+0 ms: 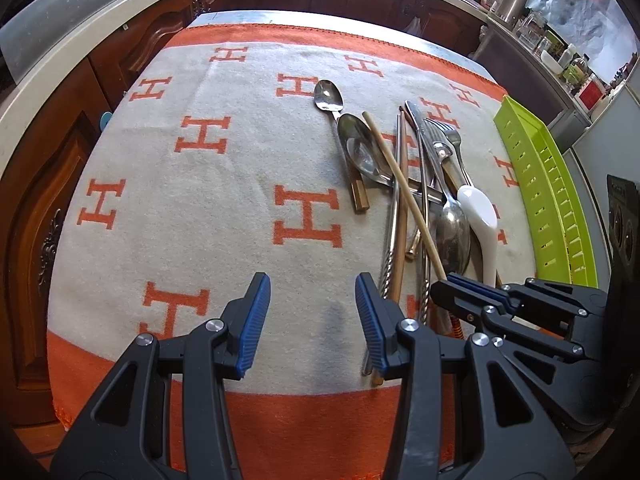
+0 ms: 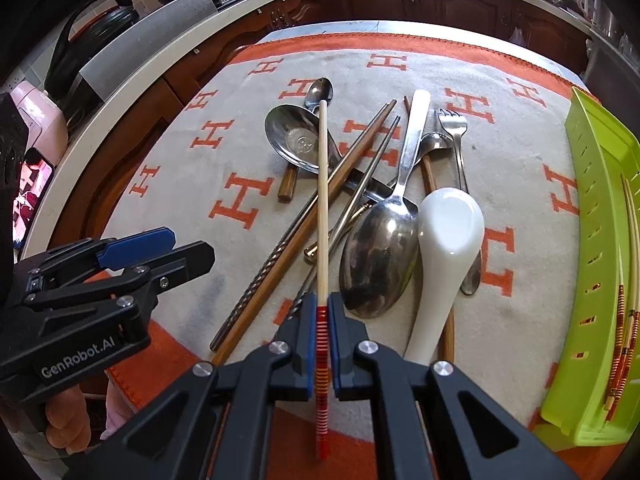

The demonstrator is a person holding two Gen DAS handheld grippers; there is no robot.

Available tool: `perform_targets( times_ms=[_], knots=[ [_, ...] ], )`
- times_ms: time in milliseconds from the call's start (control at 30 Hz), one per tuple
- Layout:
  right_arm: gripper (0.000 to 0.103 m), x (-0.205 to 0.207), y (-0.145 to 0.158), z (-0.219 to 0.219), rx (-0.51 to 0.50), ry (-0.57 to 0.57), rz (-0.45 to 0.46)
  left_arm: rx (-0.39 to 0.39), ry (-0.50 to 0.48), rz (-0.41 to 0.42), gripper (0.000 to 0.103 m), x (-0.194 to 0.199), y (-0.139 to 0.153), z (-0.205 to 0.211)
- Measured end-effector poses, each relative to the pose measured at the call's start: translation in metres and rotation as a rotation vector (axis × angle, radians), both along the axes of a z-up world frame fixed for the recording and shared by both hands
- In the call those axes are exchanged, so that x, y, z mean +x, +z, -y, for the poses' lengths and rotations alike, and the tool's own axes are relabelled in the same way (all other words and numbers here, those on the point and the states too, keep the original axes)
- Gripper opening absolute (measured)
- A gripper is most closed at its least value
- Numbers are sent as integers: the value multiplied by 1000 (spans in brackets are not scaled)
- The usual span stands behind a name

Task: Organize utensils
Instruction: 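Carry the red-banded chopstick into the green tray and open the right gripper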

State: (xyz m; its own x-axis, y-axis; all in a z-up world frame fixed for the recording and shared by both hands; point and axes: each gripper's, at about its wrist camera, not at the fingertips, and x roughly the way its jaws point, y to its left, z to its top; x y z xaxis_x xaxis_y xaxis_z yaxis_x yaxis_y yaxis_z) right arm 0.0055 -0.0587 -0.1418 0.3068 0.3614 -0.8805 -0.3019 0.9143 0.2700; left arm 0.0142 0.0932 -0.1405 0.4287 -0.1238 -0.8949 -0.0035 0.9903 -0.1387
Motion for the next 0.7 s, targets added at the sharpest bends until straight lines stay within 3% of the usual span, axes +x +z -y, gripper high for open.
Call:
perform_targets(
  times_ms=[300,533,700],
  knots=[
    [5,-5,34,41,99,-106,91,22,-66,28,41,-2,10,22],
    [5,-10,61,111,146,-324,167,-10,-157,53,41,-3,16,55],
    [5,-12,75,166,153,-497,214,-14,-165,22,41,2,10,71]
  ],
)
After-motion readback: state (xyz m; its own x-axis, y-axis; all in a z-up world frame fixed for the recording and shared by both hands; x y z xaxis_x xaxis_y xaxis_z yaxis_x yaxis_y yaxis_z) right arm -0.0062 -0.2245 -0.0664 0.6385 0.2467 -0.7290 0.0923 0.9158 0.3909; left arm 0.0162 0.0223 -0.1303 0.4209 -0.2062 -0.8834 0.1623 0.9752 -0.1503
